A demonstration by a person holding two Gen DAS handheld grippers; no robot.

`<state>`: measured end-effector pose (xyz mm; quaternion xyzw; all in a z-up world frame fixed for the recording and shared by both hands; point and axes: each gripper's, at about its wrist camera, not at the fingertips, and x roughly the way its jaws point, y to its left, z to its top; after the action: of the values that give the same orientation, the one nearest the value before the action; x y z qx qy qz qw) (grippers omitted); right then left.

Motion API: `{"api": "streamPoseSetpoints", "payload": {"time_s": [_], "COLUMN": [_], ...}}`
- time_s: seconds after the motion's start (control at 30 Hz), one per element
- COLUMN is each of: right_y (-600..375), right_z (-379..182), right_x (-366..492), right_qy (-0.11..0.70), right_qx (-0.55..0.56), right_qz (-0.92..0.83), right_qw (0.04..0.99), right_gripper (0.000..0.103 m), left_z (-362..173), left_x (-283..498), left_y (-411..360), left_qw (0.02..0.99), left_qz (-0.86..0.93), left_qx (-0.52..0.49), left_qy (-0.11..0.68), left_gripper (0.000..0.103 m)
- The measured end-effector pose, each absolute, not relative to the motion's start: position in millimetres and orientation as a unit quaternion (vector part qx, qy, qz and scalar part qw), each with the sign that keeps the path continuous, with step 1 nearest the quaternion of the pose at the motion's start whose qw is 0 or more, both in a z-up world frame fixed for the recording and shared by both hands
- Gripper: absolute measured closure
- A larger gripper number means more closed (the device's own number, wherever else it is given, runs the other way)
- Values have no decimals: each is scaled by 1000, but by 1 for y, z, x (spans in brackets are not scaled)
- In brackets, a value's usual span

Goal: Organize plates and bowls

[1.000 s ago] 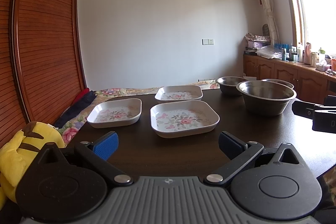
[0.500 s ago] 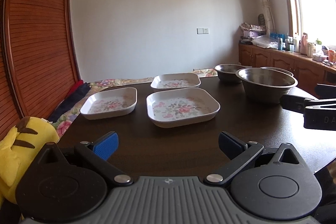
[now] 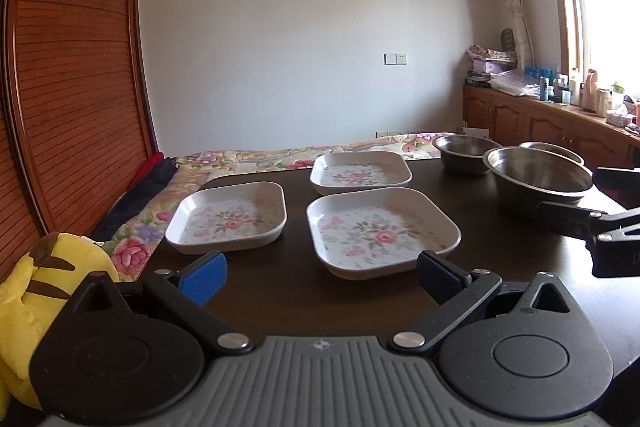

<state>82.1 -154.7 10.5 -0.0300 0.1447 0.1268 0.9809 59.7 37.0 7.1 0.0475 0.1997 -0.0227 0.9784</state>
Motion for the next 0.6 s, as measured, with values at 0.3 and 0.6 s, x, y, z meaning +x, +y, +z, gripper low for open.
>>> {"api": "streamPoseSetpoints", "payload": {"time_s": [0.3, 0.6], "right_y": [-149, -136], "right_z": [11, 8], "right_x": [114, 152], "right_qy": [177, 219], "right_qx": [-22, -23], "right_qz": [165, 210], "right_qw": [970, 952], "right_gripper": [14, 28], "left_z": [8, 2], "left_x": [89, 122], "left_y": [44, 48], "left_qw": [973, 964], "left_qz": [-20, -41], "left_qx": [52, 43], "left_qy": [223, 258], "left_gripper": [8, 27]}}
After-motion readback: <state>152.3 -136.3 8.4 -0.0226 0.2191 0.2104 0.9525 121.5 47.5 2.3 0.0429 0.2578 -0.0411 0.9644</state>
